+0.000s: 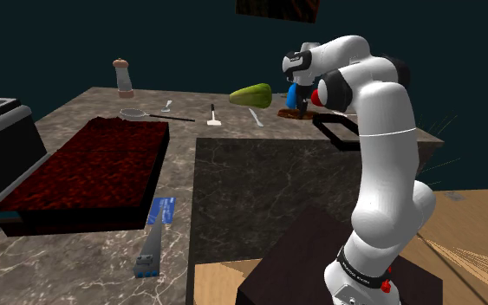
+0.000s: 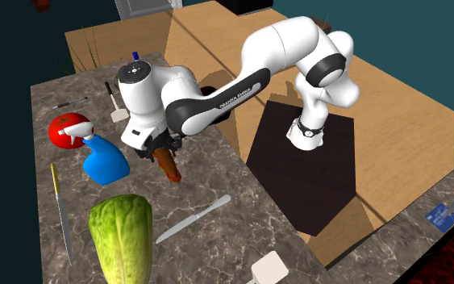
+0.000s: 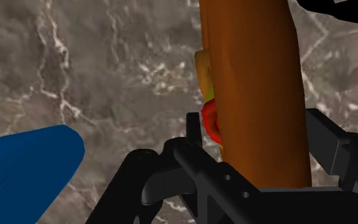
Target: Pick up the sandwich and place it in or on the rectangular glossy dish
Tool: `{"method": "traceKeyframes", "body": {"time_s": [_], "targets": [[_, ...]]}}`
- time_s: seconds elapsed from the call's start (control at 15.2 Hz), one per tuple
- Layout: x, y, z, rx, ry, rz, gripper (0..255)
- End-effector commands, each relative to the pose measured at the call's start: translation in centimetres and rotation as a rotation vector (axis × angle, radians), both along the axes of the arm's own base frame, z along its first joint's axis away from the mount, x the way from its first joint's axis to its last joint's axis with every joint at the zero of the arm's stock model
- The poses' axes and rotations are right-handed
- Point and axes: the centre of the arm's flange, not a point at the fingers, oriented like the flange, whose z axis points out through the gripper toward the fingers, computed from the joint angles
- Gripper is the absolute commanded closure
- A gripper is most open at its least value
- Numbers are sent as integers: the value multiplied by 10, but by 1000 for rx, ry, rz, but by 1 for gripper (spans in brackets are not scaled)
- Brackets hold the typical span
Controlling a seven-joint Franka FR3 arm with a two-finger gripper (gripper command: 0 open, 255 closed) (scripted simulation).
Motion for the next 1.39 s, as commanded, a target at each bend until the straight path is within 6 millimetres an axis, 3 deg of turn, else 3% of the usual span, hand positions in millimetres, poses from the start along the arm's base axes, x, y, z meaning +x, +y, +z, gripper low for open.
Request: {"method": "traceKeyframes", "body": {"time_s": [0.0, 0.26, 1.32], "targets": [[-1, 0, -1, 1, 2, -1, 255], [0, 0, -1, 1, 2, -1, 255], [0, 0, 84, 1, 2, -1, 255]]}}
